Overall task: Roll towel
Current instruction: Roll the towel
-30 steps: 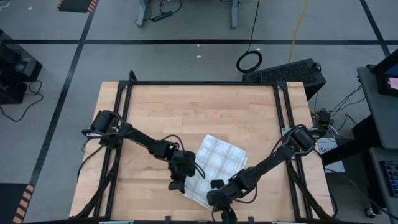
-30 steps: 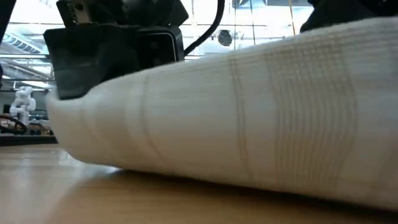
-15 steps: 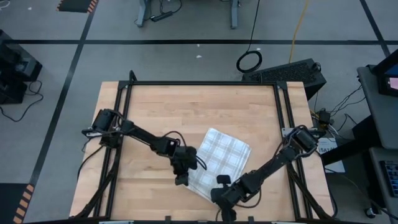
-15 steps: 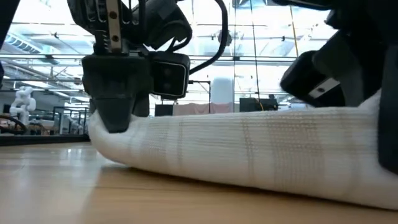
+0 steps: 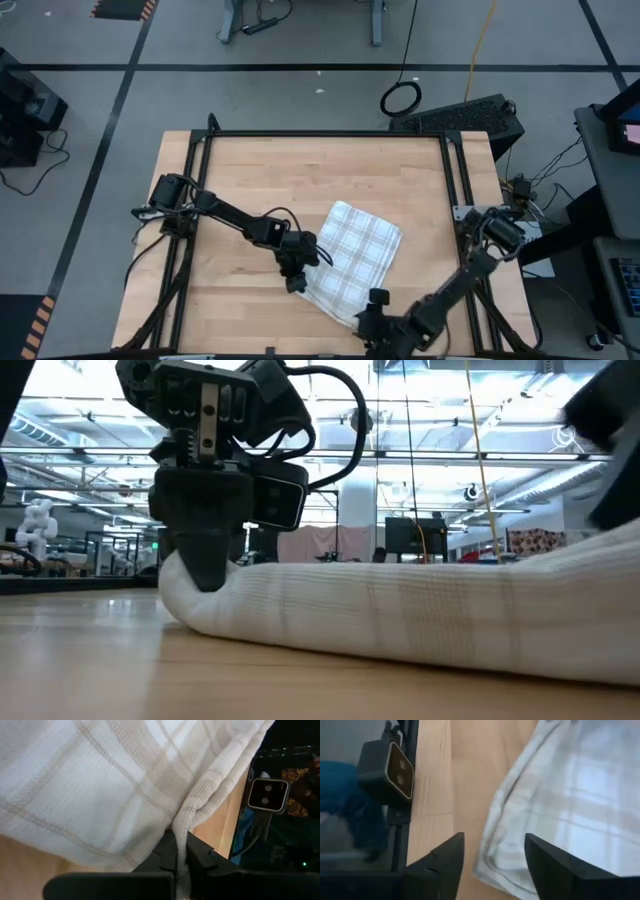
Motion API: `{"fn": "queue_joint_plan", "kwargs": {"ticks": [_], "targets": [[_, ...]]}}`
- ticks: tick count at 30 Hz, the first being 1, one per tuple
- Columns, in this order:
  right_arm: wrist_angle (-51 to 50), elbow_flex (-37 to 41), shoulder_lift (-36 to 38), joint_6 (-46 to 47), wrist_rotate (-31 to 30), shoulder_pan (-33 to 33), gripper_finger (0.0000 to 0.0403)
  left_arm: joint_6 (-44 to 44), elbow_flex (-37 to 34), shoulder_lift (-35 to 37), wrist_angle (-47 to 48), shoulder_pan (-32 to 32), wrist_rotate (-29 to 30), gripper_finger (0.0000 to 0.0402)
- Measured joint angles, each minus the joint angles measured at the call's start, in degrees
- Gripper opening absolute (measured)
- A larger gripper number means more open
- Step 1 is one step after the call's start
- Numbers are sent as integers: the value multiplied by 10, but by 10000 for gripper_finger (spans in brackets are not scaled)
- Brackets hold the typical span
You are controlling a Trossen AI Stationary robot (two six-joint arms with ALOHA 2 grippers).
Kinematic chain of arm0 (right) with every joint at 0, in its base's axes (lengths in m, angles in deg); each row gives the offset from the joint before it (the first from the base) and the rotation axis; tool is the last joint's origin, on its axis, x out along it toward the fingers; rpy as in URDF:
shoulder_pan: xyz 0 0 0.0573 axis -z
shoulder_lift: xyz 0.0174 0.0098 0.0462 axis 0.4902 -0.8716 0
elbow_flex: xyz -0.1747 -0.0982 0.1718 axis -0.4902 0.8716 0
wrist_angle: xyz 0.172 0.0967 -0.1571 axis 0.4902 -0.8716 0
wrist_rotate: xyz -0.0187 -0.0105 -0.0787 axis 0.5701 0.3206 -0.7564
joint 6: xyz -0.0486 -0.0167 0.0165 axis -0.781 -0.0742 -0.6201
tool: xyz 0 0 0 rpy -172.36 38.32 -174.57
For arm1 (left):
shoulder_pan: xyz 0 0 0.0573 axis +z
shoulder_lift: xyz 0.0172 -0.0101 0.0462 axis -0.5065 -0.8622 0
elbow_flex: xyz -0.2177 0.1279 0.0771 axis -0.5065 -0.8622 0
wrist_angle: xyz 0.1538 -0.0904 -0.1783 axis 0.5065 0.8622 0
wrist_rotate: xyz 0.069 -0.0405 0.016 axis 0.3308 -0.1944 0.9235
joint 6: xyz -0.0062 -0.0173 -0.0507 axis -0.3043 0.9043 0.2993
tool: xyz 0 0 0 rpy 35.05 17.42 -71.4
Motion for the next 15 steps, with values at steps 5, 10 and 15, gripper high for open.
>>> {"fn": "queue_joint_plan", "kwargs": {"ticks": [5,10,15], "targets": [[57,0,-6,-28,-118,-38,226,5,0,0,-9,0,7,14],[113,-2,-43,-122,-128,-39,240,15,1,0,-9,4,17,14],[33,-37,-77,-128,-162,-35,234,14,1,0,-8,5,19,14]]}}
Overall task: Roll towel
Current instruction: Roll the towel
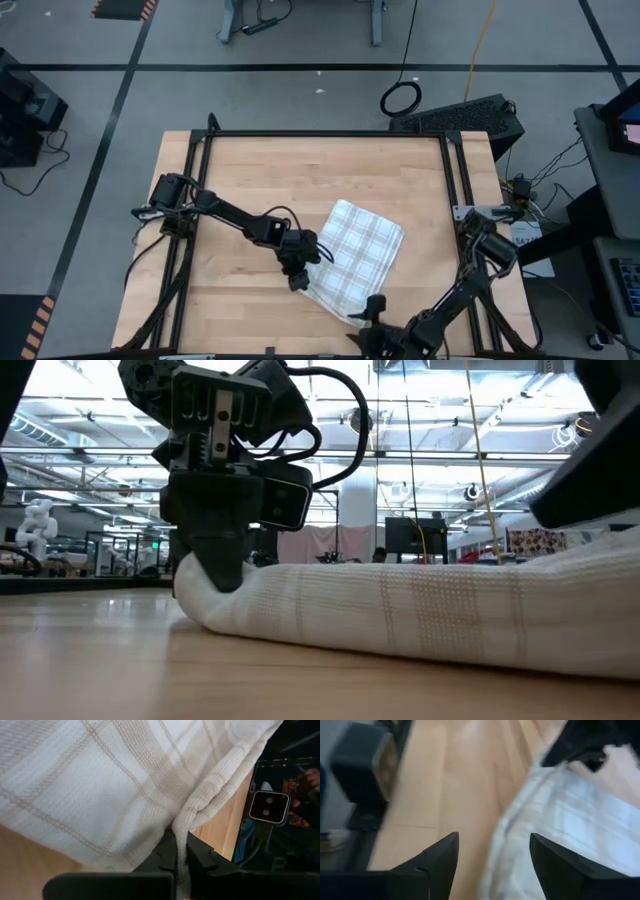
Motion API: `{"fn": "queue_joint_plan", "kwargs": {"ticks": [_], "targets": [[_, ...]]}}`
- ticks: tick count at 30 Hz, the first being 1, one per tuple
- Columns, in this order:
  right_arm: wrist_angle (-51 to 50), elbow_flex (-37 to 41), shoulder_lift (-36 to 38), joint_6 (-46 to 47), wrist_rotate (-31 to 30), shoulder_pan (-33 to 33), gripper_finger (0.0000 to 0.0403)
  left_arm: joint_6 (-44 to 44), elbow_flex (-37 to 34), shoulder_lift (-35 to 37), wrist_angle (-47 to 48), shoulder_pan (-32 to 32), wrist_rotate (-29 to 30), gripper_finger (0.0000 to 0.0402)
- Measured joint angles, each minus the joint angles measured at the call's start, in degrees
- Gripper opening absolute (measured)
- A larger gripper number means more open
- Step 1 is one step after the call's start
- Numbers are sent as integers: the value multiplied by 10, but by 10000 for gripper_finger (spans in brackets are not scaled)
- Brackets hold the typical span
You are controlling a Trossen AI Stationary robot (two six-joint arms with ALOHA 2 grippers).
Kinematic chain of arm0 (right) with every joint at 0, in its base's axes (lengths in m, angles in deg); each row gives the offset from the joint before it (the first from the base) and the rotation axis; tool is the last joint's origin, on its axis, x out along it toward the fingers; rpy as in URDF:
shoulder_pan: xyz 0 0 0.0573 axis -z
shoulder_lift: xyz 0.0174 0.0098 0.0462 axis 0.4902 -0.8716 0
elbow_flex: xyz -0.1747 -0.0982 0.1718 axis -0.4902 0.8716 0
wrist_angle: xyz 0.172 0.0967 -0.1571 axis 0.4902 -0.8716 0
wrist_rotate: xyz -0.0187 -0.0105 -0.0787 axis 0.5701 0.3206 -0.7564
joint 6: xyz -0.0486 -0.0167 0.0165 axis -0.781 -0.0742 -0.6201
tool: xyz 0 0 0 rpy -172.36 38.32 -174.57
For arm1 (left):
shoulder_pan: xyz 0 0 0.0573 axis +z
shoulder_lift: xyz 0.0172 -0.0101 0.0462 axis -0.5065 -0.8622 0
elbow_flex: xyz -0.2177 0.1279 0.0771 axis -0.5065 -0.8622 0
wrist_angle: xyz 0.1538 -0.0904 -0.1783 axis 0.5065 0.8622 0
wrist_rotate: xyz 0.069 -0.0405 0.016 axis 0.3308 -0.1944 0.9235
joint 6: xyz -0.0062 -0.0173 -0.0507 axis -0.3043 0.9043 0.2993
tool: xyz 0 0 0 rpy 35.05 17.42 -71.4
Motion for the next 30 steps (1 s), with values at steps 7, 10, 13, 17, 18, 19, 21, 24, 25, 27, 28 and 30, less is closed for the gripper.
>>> {"fn": "queue_joint_plan", "kwargs": {"ticks": [7,10,13,17,18,19,21,24,25,27,28,30], "targets": [[-114,-17,-4,134,6,4,191,-2,0,0,0,0,2,14],[-110,-17,-4,139,34,6,144,-3,0,0,0,2,3,14],[-106,-17,-4,141,38,5,100,-4,0,0,0,4,3,14],[-109,-17,-4,186,41,11,31,-5,0,0,0,4,3,15],[-112,-17,-4,202,45,13,17,-5,0,0,0,4,3,15],[-113,-17,-4,219,54,15,11,-6,0,0,1,4,4,15],[-122,-17,-4,271,68,16,10,-13,0,0,1,0,2,15],[-141,-17,1,349,68,13,5,-15,0,3,13,-13,-9,15],[-140,-17,3,362,63,10,4,-15,0,8,22,-21,-9,15],[-139,-17,11,388,57,4,4,-4,2,12,22,-37,-9,15],[-137,-17,16,402,56,3,3,-1,2,14,24,-45,-8,15],[-127,-17,20,415,56,3,2,1,2,18,26,-62,4,15]]}}
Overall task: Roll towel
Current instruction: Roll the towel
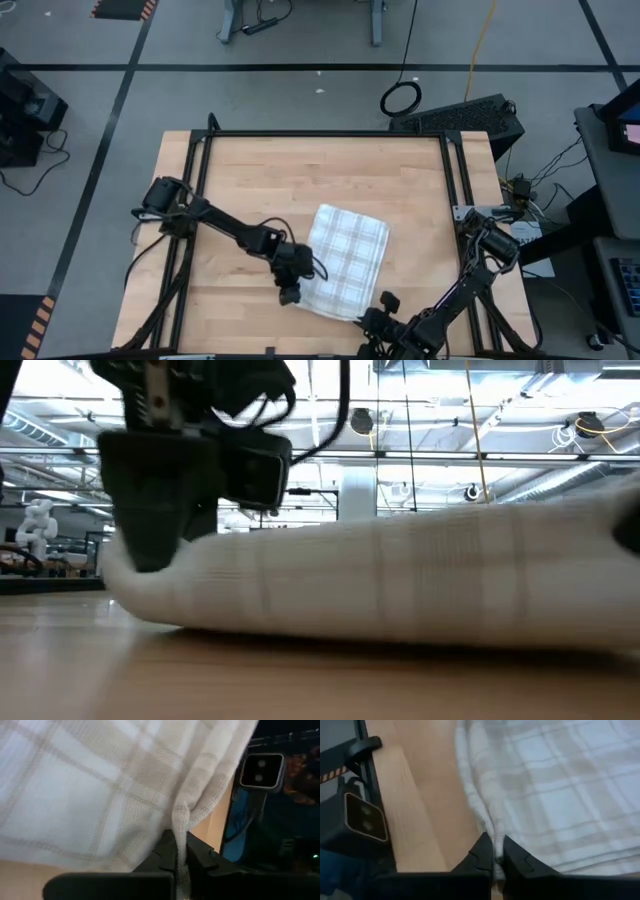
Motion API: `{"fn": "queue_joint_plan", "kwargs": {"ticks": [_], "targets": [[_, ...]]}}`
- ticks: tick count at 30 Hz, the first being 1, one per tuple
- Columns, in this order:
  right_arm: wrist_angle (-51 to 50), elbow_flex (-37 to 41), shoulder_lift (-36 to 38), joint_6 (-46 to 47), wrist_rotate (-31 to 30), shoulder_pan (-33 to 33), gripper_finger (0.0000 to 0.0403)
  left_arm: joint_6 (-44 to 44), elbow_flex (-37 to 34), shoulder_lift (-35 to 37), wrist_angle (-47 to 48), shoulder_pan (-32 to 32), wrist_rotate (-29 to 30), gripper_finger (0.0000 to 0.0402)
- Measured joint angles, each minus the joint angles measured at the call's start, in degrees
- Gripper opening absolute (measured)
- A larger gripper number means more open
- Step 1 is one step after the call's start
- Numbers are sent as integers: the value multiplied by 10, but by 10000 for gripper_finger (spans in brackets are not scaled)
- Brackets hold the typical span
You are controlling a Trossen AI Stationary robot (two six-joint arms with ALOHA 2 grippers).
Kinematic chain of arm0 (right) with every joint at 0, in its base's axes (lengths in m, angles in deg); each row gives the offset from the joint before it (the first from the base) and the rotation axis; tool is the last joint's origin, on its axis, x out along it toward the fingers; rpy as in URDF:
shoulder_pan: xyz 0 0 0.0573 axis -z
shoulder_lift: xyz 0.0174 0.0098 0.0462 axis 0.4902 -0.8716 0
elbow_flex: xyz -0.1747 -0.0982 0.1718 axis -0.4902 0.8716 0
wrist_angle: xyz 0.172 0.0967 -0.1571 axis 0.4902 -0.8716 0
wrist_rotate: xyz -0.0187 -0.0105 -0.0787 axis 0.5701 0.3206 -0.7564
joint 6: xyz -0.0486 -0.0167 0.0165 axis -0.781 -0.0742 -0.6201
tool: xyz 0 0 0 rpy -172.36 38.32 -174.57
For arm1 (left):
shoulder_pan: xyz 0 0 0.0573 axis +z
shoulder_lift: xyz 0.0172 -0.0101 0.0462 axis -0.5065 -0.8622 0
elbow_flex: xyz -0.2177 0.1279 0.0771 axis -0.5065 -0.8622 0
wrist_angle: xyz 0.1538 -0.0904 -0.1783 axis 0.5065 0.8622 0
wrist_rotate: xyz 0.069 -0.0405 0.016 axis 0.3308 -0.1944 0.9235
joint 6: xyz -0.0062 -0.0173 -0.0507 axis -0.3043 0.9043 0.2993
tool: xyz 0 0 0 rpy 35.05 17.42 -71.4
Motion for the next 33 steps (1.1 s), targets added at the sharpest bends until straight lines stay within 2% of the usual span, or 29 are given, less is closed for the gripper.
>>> {"fn": "queue_joint_plan", "kwargs": {"ticks": [3,5,11,17,23,25,29,33], "targets": [[18,2,0,2,11,1,2,-12,0,1,-5,-22,36,15],[41,15,0,36,11,1,1,-37,0,1,-5,-31,61,18],[127,63,0,127,13,0,1,-123,0,2,6,-55,178,44],[202,108,0,172,9,0,1,-181,-1,34,33,-68,193,85],[281,151,5,192,-40,-3,0,-259,-1,97,63,-71,197,141],[297,159,5,198,-46,-4,0,-285,-1,122,65,-78,217,160],[296,162,4,218,-49,-3,0,-356,0,137,23,-134,342,190],[295,163,3,236,-56,-2,0,-452,-1,97,-22,-211,507,210]]}}
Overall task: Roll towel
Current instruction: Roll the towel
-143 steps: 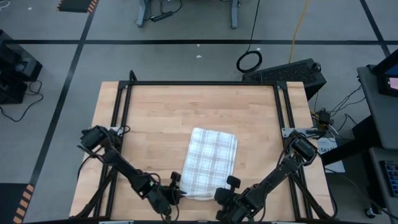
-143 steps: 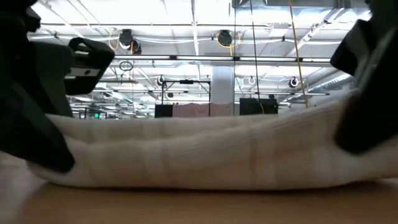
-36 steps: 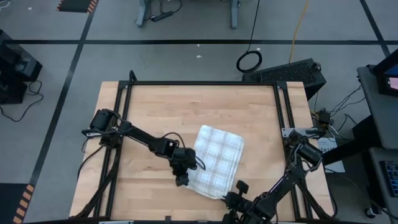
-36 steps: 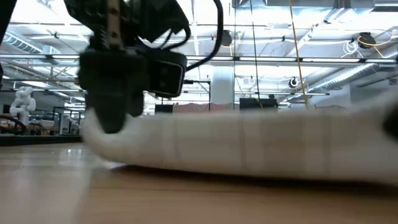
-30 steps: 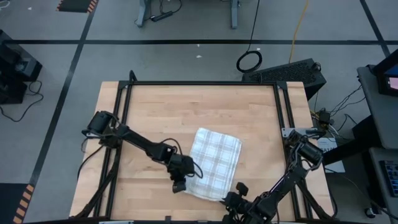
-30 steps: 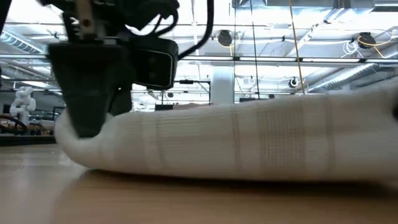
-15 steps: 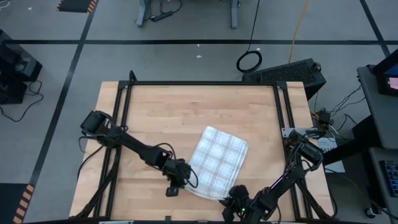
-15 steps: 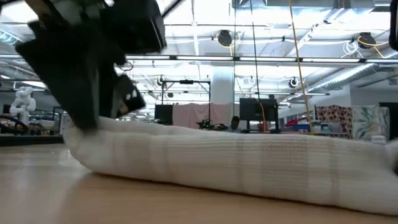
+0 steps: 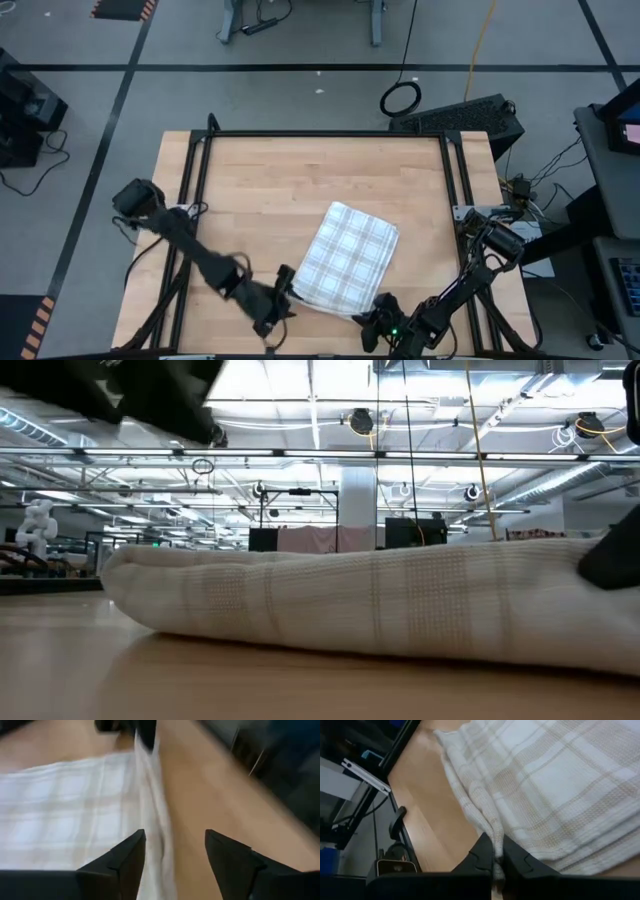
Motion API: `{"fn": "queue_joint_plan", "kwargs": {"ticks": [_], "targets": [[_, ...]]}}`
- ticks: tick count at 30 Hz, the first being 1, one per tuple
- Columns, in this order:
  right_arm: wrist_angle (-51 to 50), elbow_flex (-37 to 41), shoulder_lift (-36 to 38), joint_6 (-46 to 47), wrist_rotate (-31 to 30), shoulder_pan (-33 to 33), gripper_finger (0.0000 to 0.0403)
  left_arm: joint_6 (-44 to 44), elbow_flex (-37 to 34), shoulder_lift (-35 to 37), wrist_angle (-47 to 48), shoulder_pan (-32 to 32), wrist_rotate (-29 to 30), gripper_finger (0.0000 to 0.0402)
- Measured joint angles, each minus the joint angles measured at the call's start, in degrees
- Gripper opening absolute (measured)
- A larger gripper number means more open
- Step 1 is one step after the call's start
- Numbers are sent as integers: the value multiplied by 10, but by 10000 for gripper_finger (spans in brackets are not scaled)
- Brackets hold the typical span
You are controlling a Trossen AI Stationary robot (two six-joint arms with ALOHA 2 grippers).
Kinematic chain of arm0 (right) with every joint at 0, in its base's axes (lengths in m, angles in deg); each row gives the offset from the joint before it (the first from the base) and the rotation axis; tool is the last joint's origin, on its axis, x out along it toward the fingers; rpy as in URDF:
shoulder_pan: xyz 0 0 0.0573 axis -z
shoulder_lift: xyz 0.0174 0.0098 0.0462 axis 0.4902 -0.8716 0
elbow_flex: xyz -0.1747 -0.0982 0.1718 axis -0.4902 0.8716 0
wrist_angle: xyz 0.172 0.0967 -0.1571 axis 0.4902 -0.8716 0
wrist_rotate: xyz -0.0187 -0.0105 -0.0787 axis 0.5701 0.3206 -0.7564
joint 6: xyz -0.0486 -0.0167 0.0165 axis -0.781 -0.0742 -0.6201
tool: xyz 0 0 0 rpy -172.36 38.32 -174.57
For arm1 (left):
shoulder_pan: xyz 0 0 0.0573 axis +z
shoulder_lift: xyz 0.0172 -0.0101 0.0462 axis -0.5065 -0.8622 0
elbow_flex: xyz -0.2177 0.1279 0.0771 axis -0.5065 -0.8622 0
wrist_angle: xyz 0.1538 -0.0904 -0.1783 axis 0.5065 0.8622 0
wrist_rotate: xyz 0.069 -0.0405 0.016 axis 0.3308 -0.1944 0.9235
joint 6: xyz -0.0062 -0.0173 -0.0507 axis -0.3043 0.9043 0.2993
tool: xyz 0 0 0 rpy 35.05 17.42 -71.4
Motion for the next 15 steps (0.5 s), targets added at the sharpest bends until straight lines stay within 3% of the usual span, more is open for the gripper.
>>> {"fn": "queue_joint_plan", "kwargs": {"ticks": [3,6,15], "targets": [[0,1,0,10,-3,0,0,-40,-2,-38,-31,-39,109,223],[3,-2,1,18,-4,3,0,-72,-1,-71,-66,-61,174,229],[8,-3,15,15,5,19,1,-134,-1,-141,-98,-59,219,231]]}}
